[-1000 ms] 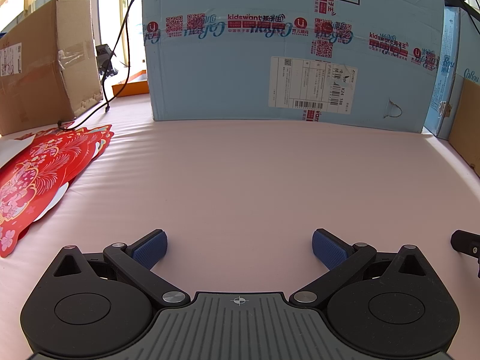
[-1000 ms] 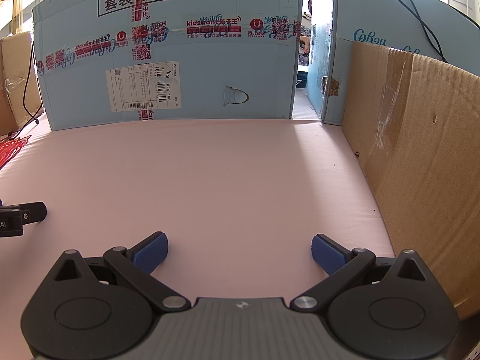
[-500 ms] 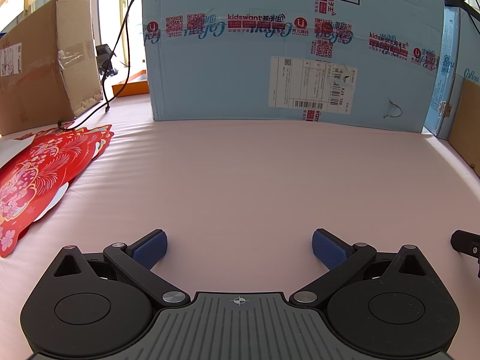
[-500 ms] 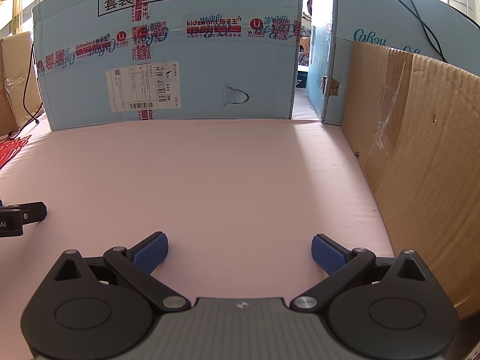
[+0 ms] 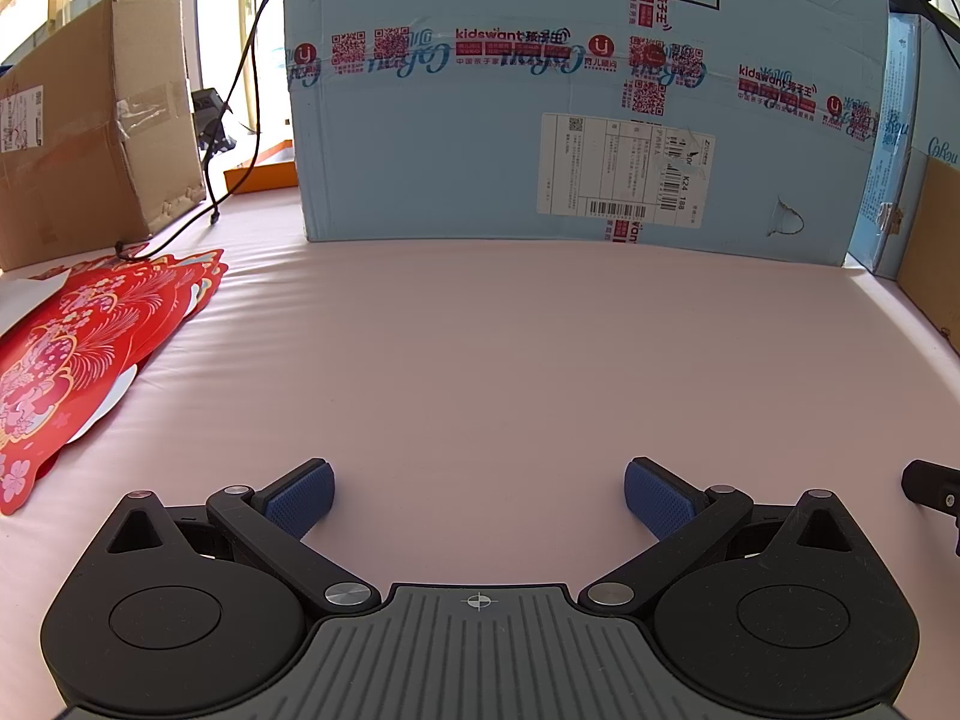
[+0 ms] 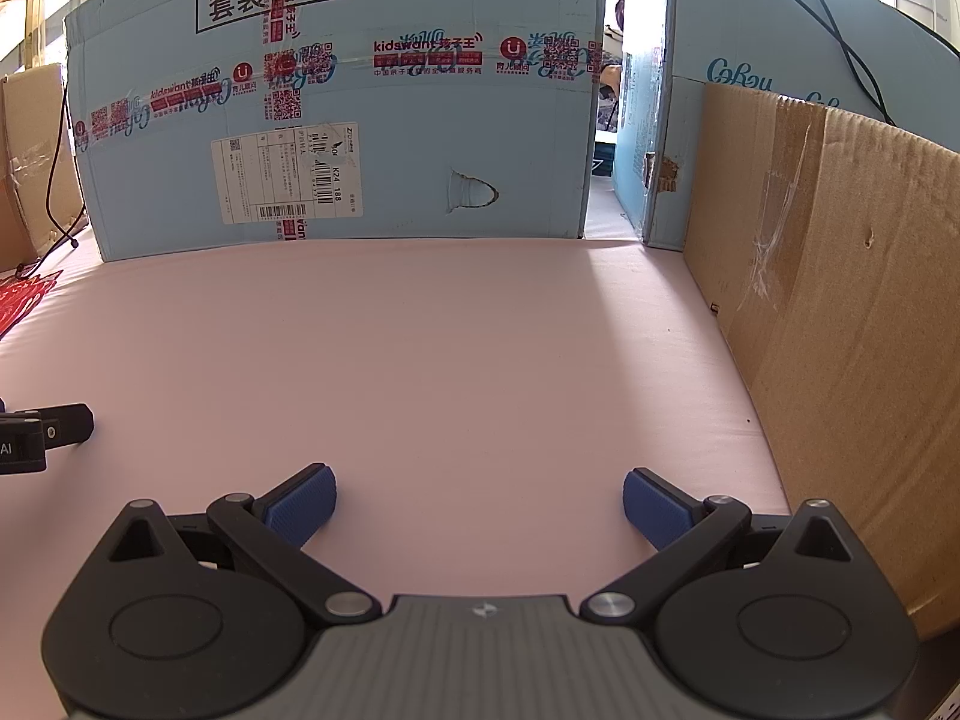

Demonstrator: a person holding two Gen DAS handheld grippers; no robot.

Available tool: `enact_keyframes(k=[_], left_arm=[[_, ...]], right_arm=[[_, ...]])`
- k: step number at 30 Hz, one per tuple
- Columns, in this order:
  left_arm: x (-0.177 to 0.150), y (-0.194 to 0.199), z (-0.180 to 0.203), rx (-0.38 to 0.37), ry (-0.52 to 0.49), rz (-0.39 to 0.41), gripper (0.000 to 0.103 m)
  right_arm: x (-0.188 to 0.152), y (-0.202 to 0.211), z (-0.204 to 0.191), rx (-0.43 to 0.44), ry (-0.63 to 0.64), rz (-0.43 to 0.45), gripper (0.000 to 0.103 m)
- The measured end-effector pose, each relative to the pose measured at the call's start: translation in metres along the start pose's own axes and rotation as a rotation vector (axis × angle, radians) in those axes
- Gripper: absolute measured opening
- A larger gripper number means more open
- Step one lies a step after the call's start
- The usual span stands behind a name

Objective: Fold shopping bag

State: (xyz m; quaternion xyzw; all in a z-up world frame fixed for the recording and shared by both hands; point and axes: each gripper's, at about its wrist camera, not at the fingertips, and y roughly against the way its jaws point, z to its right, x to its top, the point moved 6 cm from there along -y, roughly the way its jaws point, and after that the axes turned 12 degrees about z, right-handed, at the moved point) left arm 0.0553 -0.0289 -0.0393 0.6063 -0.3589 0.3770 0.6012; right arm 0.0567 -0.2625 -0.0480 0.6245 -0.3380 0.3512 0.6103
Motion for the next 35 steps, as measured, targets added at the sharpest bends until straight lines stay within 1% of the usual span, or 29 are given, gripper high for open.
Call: enact_keyframes(k=[18,35], left_arm=[[0.0002,0.0001,0.0002,-0.001,0.001,0.0,0.103],[-0.0005,-0.0001,-0.003,-0.011,0.025,0.005,0.103]], right_arm=[[0.0001,-0.0001,-0.0002,0.0,0.0,0.0,0.103],[0.0001,0.0004,0.0001,0.0,0.0,0.0,0.103]])
